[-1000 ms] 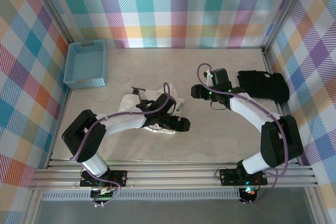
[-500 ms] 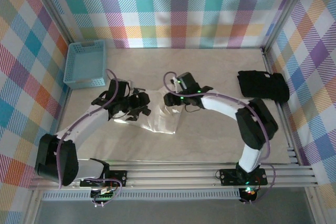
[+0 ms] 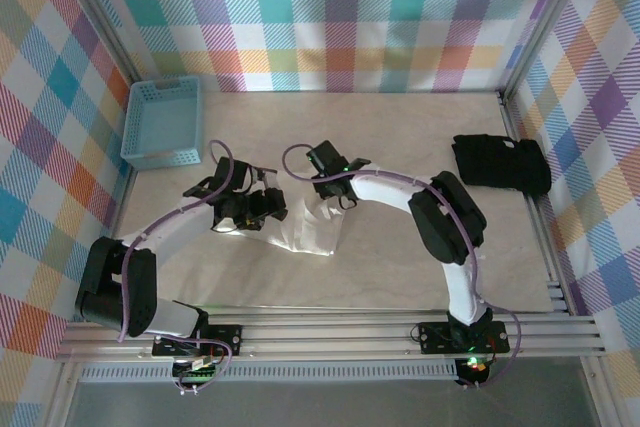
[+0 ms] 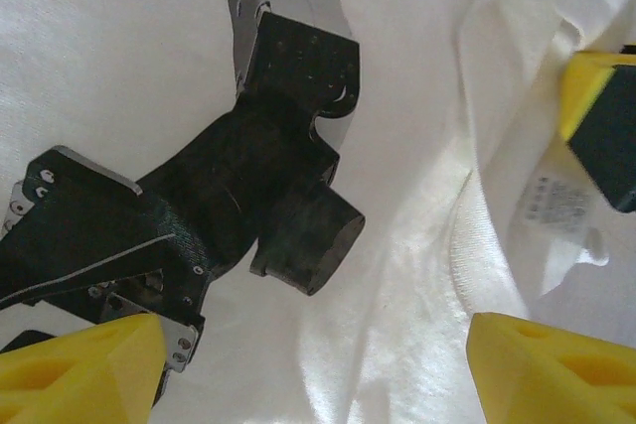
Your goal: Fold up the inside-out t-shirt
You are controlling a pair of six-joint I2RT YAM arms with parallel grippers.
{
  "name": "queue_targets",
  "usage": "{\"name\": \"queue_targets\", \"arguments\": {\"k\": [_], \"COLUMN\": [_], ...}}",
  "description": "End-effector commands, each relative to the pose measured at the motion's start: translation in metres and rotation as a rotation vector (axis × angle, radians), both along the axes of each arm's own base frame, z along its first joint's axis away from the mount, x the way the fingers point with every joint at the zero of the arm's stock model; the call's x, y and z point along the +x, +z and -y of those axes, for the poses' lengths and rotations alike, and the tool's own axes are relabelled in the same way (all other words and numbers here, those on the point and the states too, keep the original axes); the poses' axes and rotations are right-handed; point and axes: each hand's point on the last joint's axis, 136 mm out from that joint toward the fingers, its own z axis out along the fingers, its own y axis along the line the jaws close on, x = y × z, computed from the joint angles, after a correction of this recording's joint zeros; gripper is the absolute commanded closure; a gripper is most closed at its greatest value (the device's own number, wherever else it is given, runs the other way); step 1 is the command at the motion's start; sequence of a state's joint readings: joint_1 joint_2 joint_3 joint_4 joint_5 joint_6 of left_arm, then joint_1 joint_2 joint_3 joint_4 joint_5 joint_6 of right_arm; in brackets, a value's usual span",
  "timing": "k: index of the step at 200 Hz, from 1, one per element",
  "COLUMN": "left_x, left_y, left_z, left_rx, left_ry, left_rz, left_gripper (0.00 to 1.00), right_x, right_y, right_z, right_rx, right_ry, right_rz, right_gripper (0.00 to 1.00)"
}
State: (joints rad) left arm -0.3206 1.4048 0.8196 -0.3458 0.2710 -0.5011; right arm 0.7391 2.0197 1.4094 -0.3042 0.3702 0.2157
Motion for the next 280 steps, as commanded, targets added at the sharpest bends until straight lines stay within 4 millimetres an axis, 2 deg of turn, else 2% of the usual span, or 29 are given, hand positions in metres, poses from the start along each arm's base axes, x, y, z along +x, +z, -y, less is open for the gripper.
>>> {"name": "queue_targets", "arguments": {"k": [1, 19, 49, 76, 90, 108, 126, 132, 169, 223, 242, 280], "left_x": [-0.007, -0.007, -0.008, -0.006, -0.006, -0.012, -0.022, -0.019, -0.014, -0.018, -0.028, -0.064], "left_y": [-0.011, -0.015, -0.018, -0.009, 0.0, 0.012, 0.012, 0.016, 0.001, -0.011, -0.013, -0.015], "left_z": [0.0, -0.002, -0.006, 0.001, 0.013, 0.043, 0.068, 0.077, 0.095, 0.125, 0.139, 0.171], "left_rx": [0.012, 0.028, 0.058, 0.041, 0.024, 0.002, 0.022, 0.016, 0.034, -0.02, -0.045, -0.09], "left_ry": [-0.024, -0.032, -0.04, -0.068, -0.104, -0.182, -0.236, -0.247, -0.257, -0.338, -0.403, -0.629], "left_rz": [-0.033, -0.038, -0.041, -0.012, 0.029, 0.086, 0.105, 0.142, 0.124, 0.121, 0.132, 0.132], "left_gripper": [0.21, 0.21, 0.21, 0.22, 0.22, 0.25, 0.28, 0.29, 0.33, 0.34, 0.36, 0.37], "right_x": [0.003, -0.006, -0.017, -0.018, -0.02, -0.025, -0.03, -0.029, -0.018, -0.017, -0.008, 0.023], "right_y": [0.019, 0.014, -0.002, 0.01, 0.021, 0.035, 0.04, 0.04, 0.021, 0.014, 0.005, -0.011], "right_z": [0.04, 0.059, 0.072, 0.065, 0.057, 0.038, 0.022, 0.02, 0.021, 0.009, 0.012, 0.038], "right_rx": [-0.044, 0.045, 0.275, 0.348, 0.38, 0.45, 0.453, 0.445, 0.39, 0.431, 0.418, 0.422], "right_ry": [-0.103, -0.158, -0.217, -0.144, -0.086, -0.005, 0.044, 0.044, 0.0, 0.03, 0.0, -0.136], "right_rz": [0.058, 0.017, -0.118, -0.106, -0.096, -0.105, -0.101, -0.096, -0.122, -0.157, -0.156, -0.179], "right_gripper": [0.78, 0.78, 0.74, 0.62, 0.58, 0.56, 0.55, 0.54, 0.6, 0.68, 0.69, 0.73]}}
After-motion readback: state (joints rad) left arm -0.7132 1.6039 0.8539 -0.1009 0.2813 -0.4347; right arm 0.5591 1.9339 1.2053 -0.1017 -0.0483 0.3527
